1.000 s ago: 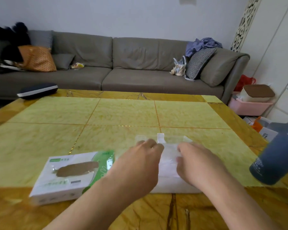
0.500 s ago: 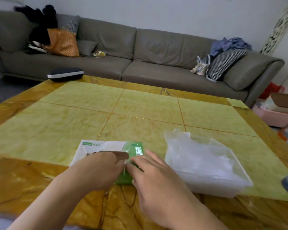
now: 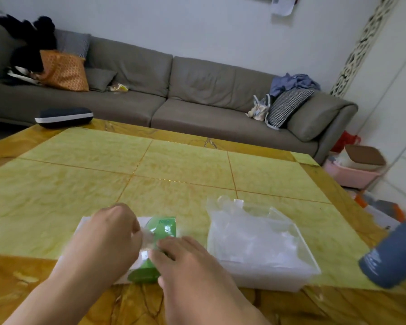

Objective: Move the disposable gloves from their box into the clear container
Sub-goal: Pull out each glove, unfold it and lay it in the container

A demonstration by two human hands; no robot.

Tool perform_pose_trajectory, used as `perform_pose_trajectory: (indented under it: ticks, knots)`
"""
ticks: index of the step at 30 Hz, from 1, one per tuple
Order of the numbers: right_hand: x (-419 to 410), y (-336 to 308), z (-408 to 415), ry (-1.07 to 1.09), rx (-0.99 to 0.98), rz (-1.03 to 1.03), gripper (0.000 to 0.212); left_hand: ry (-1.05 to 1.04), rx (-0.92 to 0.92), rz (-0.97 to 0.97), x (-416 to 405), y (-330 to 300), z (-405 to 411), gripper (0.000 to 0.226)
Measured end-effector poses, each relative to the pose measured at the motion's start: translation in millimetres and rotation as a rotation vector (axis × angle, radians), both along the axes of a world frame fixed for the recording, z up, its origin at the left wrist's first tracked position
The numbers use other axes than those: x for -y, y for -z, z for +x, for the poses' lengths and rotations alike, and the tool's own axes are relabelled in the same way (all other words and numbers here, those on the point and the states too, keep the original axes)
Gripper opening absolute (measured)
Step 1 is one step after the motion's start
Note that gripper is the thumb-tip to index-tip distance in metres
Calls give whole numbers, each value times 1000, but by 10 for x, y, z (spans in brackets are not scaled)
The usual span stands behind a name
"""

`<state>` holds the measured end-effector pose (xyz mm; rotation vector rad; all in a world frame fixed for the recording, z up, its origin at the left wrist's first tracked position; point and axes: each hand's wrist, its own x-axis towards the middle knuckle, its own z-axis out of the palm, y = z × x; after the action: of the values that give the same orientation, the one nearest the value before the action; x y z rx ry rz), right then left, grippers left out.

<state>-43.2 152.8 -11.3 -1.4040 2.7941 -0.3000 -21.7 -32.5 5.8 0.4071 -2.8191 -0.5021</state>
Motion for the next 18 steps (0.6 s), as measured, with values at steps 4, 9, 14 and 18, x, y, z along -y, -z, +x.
perform_pose_trajectory:
  ticks: [4,9,14,18]
  knots:
    - [-3,-53,-11,-6,53,14,60,-7,-197,144,-12,-99,14,18]
    - [-9,-44,0,24,129,-26,68,-20,-549,503,-104,-208,35,10]
    - [-3,41,-4,48,126,-77,59,-64,-483,1130,-89,-166,-49,17]
    - [-10,-95,73,74,103,-120,55,-37,-526,1440,-105,-169,-113,29]
